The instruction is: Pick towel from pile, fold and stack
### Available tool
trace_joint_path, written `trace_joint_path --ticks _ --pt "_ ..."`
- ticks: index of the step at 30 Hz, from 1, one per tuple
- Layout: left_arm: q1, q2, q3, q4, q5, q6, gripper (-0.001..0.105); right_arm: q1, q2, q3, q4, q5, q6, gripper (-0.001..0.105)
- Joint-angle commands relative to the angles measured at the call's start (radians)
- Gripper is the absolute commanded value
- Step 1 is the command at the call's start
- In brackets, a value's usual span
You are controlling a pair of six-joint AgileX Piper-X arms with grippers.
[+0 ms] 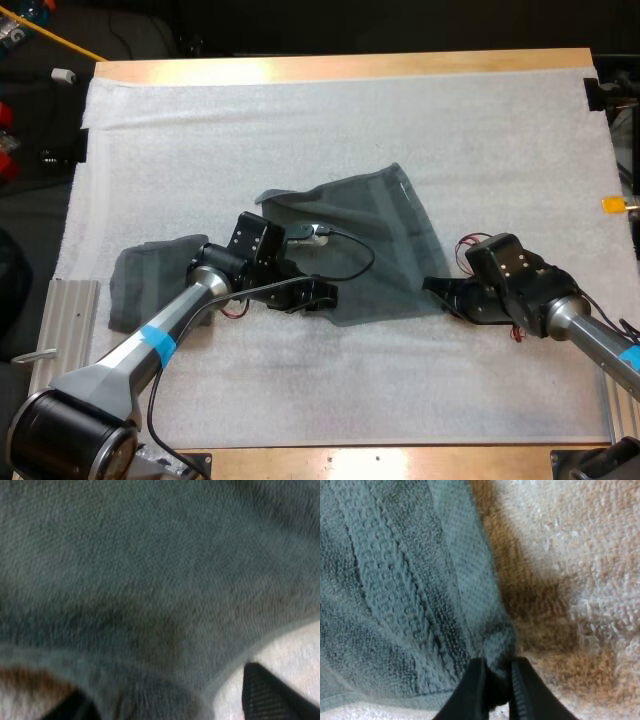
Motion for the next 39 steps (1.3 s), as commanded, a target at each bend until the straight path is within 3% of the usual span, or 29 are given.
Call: trace_joint_path --ticks 1,3,5,8,13,16,19,23,30,36,39 --pt "-0.005 0.002 -0.003 -0.009 0.014 -0.012 0.052 0.001 -0.008 -0.003 0.008 -0.001 -0.013 0.0" --pt "-0.005 0.002 -0.001 -0.007 0.014 -0.012 0.046 0.001 -0.008 -0.003 0.008 -0.001 -0.013 0.0" --pt "-0.005 0.002 -0.001 0.008 0.014 -0.012 0.031 0.001 -0.008 -0.003 0.008 -0.001 -0.013 0.0" --pt "-0.005 0.002 -0.001 0.046 0.014 -0.01 0.017 0.001 -0.008 -0.003 0.008 -0.001 -0.013 0.0" --pt "-0.005 0.002 -0.001 0.111 0.045 0.037 0.012 0.001 -0.008 -0.003 0.008 -0.001 -0.017 0.0" --pt "-0.005 -0.002 -0.001 0.171 0.06 0.088 0.011 0.001 -0.014 -0.008 0.018 -0.019 -0.109 0.0" --pt "-0.005 -0.026 -0.001 0.245 0.043 0.16 0.0 0.001 -0.047 -0.023 0.084 -0.026 -0.15 0.0" --pt "-0.005 -0.114 -0.001 0.28 0.003 0.209 0.0 0.001 -0.138 -0.025 0.143 0.0 -0.188 0.0" --pt "-0.005 -0.24 -0.001 0.333 0.05 0.219 0.0 0.005 -0.266 -0.025 0.225 -0.012 -0.191 0.0" --pt "-0.019 -0.373 -0.001 0.462 0.052 0.253 0.0 0.096 -0.383 -0.025 0.312 -0.009 -0.183 0.0" --pt "-0.06 -0.44 -0.001 0.53 0.067 0.261 0.0 0.168 -0.435 -0.025 0.354 -0.009 -0.129 0.0"
